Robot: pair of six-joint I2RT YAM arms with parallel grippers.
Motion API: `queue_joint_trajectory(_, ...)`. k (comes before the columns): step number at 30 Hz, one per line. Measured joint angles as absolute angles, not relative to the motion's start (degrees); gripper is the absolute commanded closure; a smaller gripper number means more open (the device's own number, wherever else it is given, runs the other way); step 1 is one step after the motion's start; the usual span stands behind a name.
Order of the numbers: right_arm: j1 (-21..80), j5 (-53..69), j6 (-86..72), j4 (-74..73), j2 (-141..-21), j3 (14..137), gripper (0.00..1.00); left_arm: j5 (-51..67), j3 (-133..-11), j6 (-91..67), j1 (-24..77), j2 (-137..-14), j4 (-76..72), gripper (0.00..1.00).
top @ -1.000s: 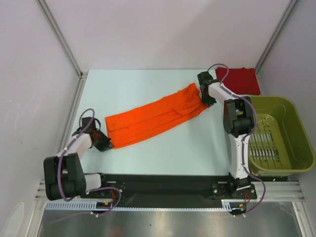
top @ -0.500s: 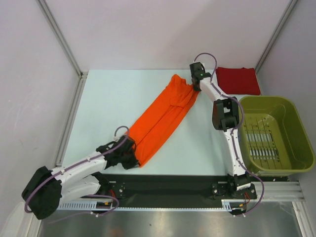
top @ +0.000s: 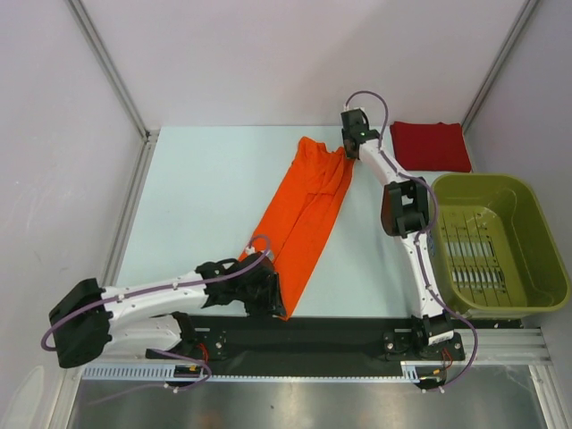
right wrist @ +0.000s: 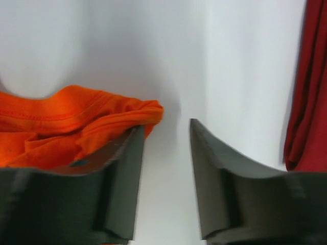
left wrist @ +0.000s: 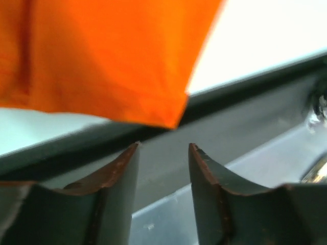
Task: Fold and stack the t-shirts
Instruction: Fold the tshirt
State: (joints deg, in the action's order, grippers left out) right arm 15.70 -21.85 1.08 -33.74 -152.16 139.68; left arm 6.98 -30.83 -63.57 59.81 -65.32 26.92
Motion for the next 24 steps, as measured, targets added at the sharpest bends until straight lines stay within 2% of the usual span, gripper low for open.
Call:
queue_joint_trajectory(6, 14.7, -21.8, -0.9, -36.6, -147.3, 135.3, 0.36, 11.0, -36.0, -56.4, 60.0, -58.2, 31.4, 0.44)
queue_joint_trajectory(12, 12.3, -15.4, -8.3, -42.7, -132.2, 122.0, 0.32, 11.4, -43.9, -46.2, 57.9, -57.4, 33.5, 0.40)
queue_joint_trajectory(14, 11.5, -12.2, -10.8, -43.3, -128.0, 118.8, 0.31, 11.8, -46.4, -42.5, 53.1, -58.9, 33.1, 0.37)
queue_joint_trajectory(16, 10.5, -8.8, -13.5, -43.2, -123.8, 114.7, 0.32, 13.2, -47.6, -39.0, 45.5, -60.2, 32.0, 0.29)
queue_joint_trajectory(18, 9.7, -4.4, -16.6, -42.4, -121.3, 111.3, 0.37, 14.5, -47.9, -36.0, 37.6, -61.8, 31.4, 0.27)
queue_joint_trajectory(21, 9.1, 1.7, -22.2, -38.9, -119.7, 105.7, 0.39, 15.2, -48.9, -31.1, 28.6, -64.9, 32.6, 0.31)
queue_joint_trajectory(24, 9.0, 7.1, -27.3, -35.6, -120.7, 102.5, 0.39, 15.5, -50.6, -25.0, 22.1, -69.1, 35.4, 0.40)
